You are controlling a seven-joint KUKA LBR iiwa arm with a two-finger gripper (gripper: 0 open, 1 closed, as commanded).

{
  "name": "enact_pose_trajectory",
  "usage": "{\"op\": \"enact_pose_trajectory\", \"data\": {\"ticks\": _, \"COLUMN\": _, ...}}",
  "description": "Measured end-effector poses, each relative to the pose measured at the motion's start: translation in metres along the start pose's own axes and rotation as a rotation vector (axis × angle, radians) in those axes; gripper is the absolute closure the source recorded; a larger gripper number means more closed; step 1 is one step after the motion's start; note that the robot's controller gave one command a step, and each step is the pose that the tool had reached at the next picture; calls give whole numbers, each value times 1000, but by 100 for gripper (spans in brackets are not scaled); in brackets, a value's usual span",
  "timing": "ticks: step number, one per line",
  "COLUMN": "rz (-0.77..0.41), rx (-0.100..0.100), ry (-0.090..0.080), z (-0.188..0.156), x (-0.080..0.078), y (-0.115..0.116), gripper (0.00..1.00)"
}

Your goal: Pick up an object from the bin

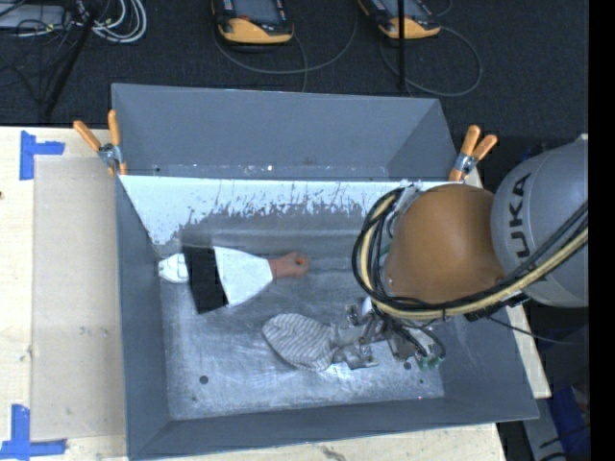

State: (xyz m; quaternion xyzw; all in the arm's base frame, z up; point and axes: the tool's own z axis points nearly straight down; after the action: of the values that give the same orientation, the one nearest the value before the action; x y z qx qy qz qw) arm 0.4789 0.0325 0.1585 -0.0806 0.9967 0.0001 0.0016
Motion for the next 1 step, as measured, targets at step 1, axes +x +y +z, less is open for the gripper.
{"op": "enact_pose_trajectory", "data": {"ticks": 1, "rz": -13, "rx": -1, "ry": 7, "z": -36, "x": 0, "y": 3, "gripper": 100}}
